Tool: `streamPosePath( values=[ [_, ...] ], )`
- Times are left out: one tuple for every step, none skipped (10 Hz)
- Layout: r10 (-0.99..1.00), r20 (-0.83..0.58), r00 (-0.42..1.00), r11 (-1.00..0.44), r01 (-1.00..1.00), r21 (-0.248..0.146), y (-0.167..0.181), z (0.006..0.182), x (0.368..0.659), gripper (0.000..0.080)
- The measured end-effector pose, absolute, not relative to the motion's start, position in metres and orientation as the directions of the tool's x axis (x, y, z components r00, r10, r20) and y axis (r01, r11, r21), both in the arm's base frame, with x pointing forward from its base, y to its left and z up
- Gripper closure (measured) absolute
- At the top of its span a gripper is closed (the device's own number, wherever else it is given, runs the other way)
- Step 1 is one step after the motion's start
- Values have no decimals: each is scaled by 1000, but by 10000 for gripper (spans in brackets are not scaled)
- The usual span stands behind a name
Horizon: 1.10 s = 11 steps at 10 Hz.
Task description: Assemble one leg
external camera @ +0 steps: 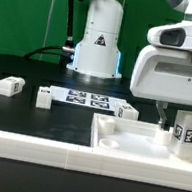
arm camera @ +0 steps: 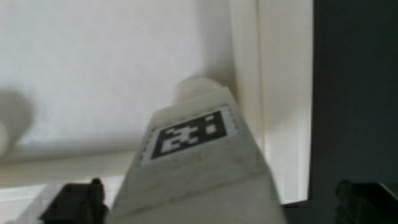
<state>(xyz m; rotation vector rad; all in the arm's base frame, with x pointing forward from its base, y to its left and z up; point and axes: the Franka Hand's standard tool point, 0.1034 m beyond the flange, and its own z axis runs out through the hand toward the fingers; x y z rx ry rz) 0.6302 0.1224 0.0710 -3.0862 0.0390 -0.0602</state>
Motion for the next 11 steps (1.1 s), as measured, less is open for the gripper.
streamPosePath(
  values=[
    [56,44,997,-997,58,-52,123,73,631,150],
    [74,48,996,-996,77,-54,124,75,631,150],
    [63,48,997,-996,66,-55,125,76,631,150],
    [63,49,997,-996,66,-55,124,76,632,150],
    [58,49,997,-997,61,-55,124,76,632,150],
    [54,49,997,-997,57,-55,124,76,632,150],
    [54,48,997,-997,57,-55,124,75,632,150],
    [54,48,997,-997,57,-55,124,75,631,245],
    [54,48,997,-997,57,-55,124,75,631,401],
    [54,48,997,-997,56,-53,123,75,632,401],
    [52,48,998,-997,54,-52,121,75,632,508]
  ],
)
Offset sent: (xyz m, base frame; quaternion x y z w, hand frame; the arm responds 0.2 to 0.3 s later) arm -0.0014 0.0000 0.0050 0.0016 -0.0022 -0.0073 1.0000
